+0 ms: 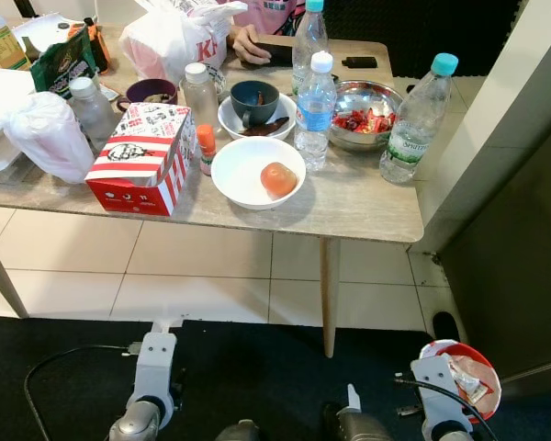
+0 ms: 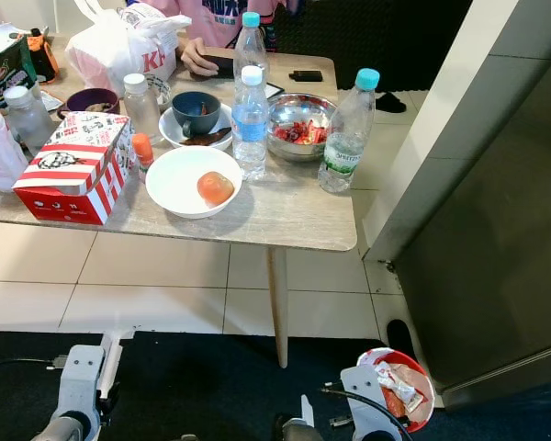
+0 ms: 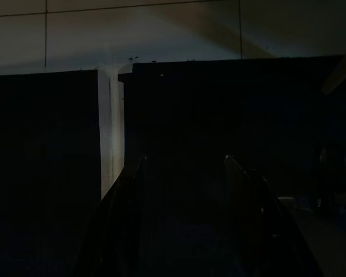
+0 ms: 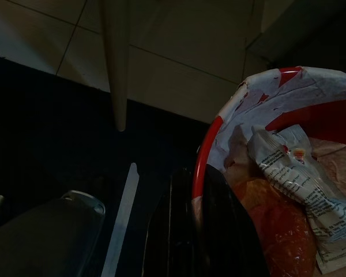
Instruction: Restocking fridge
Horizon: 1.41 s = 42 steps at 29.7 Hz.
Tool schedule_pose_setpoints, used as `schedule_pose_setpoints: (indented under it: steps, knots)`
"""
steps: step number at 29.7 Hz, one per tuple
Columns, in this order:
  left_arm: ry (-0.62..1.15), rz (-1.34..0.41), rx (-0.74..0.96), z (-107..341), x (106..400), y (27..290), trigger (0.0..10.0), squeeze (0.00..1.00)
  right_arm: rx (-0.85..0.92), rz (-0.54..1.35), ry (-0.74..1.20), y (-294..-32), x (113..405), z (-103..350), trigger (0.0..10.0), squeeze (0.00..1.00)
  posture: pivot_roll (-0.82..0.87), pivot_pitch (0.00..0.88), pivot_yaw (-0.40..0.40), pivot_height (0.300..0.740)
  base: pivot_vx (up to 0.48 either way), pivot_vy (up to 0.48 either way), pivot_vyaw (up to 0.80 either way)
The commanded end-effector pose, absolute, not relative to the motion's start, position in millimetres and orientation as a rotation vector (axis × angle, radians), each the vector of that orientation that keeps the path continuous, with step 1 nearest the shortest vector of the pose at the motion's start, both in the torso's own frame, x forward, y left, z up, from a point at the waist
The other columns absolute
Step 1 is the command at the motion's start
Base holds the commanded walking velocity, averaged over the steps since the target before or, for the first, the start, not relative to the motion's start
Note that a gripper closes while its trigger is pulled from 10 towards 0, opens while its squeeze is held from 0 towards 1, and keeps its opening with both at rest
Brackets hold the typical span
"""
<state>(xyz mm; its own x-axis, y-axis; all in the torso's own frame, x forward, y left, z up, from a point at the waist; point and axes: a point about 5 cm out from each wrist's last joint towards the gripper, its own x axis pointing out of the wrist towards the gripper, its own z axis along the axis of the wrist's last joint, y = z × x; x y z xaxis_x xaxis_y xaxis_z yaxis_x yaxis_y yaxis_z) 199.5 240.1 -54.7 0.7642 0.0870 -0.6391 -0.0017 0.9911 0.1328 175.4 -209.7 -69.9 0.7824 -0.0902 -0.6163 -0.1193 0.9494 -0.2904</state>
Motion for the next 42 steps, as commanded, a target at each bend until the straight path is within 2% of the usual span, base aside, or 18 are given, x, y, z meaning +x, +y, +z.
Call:
schedule_pose_setpoints:
  steps: [1,11,42]
  knots:
    - [0.745,0.045,0.128,-60.8,190.4,240.9,10.0,0.0,-0.32,-0.002,0.68,-213.1,170.5,-71.3,10.0,0.0,-0.04,0.156,-0.034,0.727,0.0,0.0,0.0]
    - [0.753,0.029,0.127,-62.2,189.9,236.7,10.0,0.0,-0.343,-0.002,0.695,-218.7,166.2,-72.2,10.0,0.0,-0.05,0.171,-0.042,0.727,0.0,0.0,0.0]
    - [0.764,0.052,0.091,-63.8,190.3,235.0,10.0,0.0,-0.346,-0.011,0.706,-222.2,164.4,-72.7,10.0,0.0,-0.06,0.132,-0.038,0.727,0.0,0.0,0.0]
